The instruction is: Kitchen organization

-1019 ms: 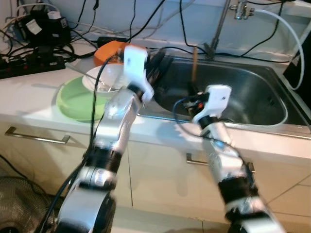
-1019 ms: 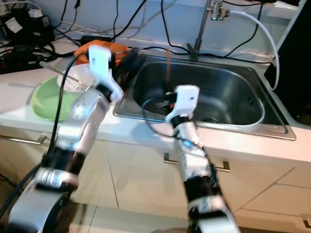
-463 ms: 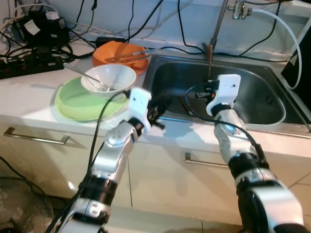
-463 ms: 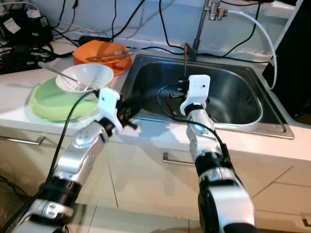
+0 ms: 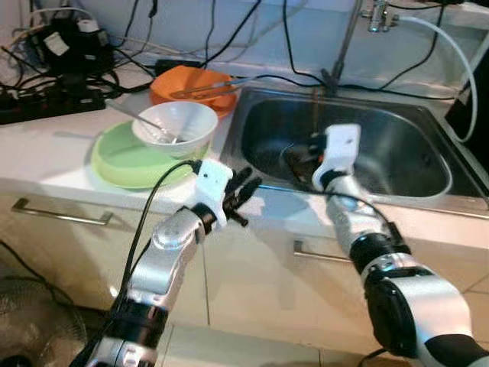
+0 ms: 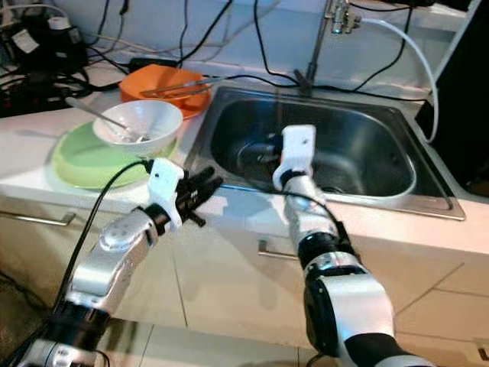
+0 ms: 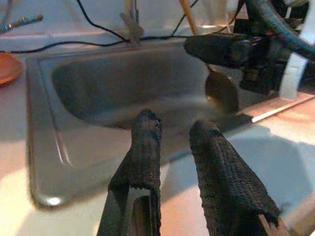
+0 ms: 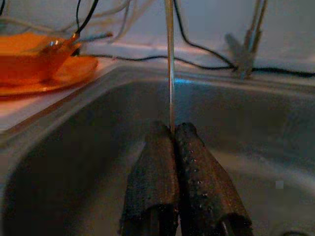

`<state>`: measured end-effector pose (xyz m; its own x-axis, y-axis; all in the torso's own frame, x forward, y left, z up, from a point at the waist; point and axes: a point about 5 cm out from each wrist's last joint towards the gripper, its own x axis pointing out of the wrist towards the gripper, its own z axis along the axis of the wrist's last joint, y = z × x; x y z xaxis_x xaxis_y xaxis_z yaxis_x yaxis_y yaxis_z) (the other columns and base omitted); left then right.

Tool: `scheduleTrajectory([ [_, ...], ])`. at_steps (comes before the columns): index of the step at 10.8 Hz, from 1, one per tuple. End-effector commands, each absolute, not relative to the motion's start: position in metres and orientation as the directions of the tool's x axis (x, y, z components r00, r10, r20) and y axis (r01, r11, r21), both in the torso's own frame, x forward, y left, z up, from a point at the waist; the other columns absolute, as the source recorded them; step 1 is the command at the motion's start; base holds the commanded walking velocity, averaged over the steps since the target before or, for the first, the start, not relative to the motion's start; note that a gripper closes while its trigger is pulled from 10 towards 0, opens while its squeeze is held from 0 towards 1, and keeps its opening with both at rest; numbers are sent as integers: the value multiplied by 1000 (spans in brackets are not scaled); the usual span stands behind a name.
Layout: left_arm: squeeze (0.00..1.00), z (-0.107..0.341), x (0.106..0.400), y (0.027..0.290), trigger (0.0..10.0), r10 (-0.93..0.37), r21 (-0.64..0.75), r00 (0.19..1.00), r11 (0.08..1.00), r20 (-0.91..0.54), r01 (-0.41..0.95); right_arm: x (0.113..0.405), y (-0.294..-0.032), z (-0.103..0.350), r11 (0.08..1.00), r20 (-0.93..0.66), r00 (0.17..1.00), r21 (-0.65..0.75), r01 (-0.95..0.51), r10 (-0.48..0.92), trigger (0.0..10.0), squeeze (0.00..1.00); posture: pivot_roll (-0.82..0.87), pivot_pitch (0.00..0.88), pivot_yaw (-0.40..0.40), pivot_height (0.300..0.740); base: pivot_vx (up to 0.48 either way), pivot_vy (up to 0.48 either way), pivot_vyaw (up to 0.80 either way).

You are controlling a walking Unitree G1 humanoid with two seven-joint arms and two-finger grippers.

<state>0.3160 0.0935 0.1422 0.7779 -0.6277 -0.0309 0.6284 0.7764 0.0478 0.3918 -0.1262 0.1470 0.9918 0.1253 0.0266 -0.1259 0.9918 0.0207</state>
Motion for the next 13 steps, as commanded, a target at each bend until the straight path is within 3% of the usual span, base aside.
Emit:
scheduleTrajectory([
  [1, 0, 143, 313, 90, 10000, -648, 73, 760, 757, -51, 649, 395, -124, 153, 992, 30, 992, 32, -120, 119, 10000, 0, 274, 0, -67, 740, 0, 0, 0],
  [8, 0, 133, 301, 80, 10000, -687, 56, 713, 714, -139, 698, 388, -116, 131, 991, -71, 989, 6, -133, 133, 10000, 0, 291, 0, -70, 740, 0, 0, 0],
  [9, 0, 133, 301, 79, 10000, -687, 54, 713, 714, -139, 698, 388, -116, 130, 991, -74, 988, 9, -134, 134, 10000, 1000, 289, 0, -71, 740, 0, 0, 0],
  [10, 0, 132, 301, 78, 10000, -685, 48, 715, 717, -140, 696, 387, -116, 128, 991, -80, 988, -1, -134, 133, 10000, 1000, 290, 0, -72, 740, 0, 0, 0],
  [11, 0, 133, 300, 78, 10000, -684, 46, 716, 718, -139, 695, 387, -115, 127, 991, -85, 987, -9, -136, 135, 10000, 0, 289, 0, -70, 740, 0, 0, 0],
  [13, 0, 133, 301, 79, 10000, -684, 47, 716, 718, -140, 695, 387, -115, 127, 991, -85, 987, -8, -136, 135, 10000, 0, 289, 0, -68, 740, 0, 0, 0],
])
